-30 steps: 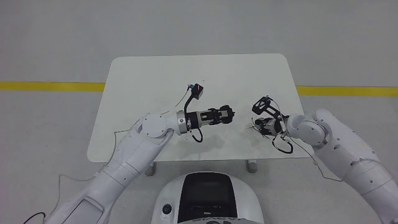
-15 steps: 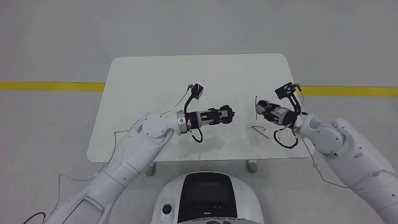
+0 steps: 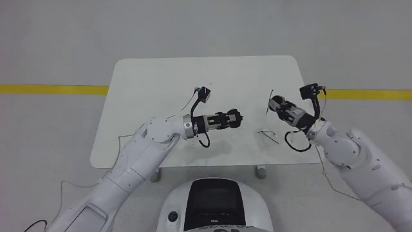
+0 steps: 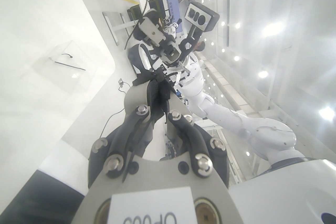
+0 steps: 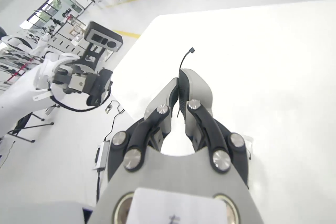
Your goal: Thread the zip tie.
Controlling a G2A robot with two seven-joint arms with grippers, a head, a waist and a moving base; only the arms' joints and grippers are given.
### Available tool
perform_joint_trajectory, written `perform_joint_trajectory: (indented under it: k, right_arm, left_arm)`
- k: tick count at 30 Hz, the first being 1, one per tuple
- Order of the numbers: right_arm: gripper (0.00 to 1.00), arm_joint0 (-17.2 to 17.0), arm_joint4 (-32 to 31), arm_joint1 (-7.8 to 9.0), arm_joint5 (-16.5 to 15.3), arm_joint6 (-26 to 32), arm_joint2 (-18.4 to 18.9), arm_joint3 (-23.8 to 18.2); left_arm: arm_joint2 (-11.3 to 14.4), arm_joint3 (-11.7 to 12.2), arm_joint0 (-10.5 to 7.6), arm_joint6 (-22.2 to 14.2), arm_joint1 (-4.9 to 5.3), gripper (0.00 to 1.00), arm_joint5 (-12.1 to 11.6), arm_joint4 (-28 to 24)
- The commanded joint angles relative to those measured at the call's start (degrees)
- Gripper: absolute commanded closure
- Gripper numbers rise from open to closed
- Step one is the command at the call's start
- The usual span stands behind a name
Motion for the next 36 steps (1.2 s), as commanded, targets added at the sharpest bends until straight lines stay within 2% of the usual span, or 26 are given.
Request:
perform_joint_trajectory:
  k: [1,6,11,21,28,36]
  right_arm:
    - [1.00,-2.11,-1.06,0.06,0.00,-5.08,0.99,-1.15]
    - [1.00,-6.68,-7.12,0.13,0.00,-16.22,2.13,-3.53]
    - [1.00,-8.14,-13.40,-0.01,0.00,-24.44,1.64,-3.62]
    - [1.00,-8.23,-13.73,-0.36,0.00,-25.97,1.48,-4.11]
    - [1.00,-9.54,-19.80,-1.50,0.28,-31.86,1.19,-4.28]
    - [1.00,-9.09,-23.07,-2.83,0.00,-32.86,-0.40,-3.68]
  left_arm:
    - [0.00,0.00,0.00,0.00,0.00,1.00,0.00,0.00]
    - [0.00,0.00,0.00,0.00,0.00,1.00,0.00,0.00]
    - [0.00,0.00,0.00,0.00,0.00,1.00,0.00,0.00]
    - [0.00,0.00,0.00,0.00,0.00,1.00,0.00,0.00]
    - [0.00,0.00,0.00,0.00,0.00,1.00,0.00,0.00]
    - [0.00,0.00,0.00,0.00,0.00,1.00,0.00,0.00]
